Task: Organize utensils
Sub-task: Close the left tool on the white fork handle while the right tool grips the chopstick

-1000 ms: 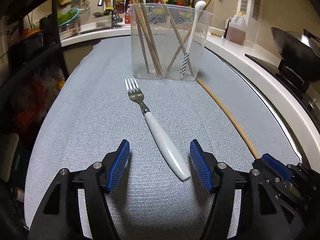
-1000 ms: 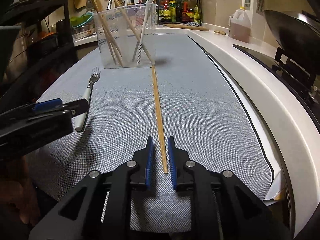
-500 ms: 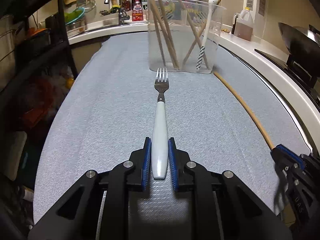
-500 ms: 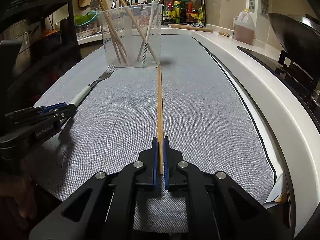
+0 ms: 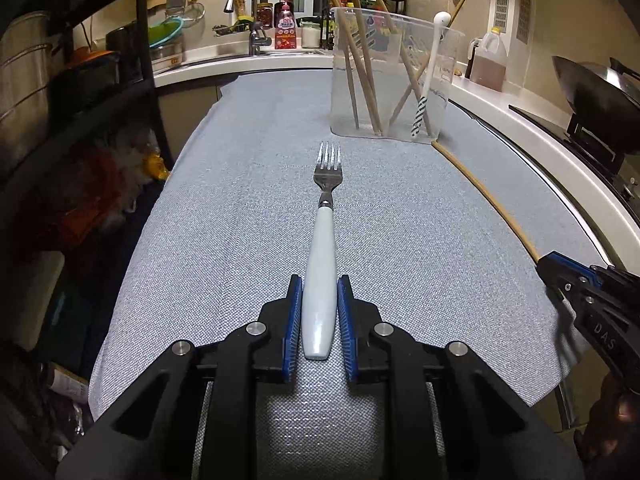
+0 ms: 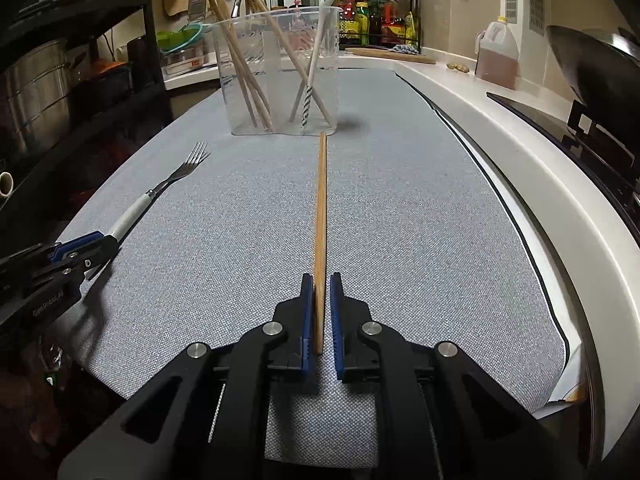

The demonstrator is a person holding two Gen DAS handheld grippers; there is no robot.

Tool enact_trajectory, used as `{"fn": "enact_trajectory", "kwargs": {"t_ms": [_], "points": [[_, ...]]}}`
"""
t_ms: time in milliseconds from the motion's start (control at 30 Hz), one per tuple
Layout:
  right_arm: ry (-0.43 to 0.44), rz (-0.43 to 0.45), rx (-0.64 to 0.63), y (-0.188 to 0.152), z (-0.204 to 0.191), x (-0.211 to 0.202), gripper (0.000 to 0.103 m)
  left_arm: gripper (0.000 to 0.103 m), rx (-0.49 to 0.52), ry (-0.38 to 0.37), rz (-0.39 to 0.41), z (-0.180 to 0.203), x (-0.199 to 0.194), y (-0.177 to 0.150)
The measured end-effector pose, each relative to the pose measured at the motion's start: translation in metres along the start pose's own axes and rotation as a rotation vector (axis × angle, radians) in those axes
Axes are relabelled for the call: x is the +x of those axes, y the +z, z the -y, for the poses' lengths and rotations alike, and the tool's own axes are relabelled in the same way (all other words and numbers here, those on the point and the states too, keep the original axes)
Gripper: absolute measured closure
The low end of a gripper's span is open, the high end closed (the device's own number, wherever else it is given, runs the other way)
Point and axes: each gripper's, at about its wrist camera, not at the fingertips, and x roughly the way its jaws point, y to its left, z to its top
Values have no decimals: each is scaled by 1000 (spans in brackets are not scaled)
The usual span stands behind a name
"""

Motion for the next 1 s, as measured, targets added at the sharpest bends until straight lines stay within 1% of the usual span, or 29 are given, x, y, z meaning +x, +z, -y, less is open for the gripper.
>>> {"fn": "enact_trajectory", "kwargs": {"t_ms": [200,233,300,400,533,1000], "points": [[5,6,-2,-1,0,0,92,84,8,8,9,4,1,-1],[8,7,-2,-1,0,1,92,84,10,9,10,5,1,-2],[19,6,-4,-1,0,1,98,85,11,7,10,4,1,-1],[26,4,6,-1,0,0,98,85,9,8,12,3,0,-2],[41,1,-13,-1,-5,0,97,85,-3,4,11,1,-1,-3],[41,4,-18,0,-4,1,96,85,-3,13,16,3,-2,-4]]}}
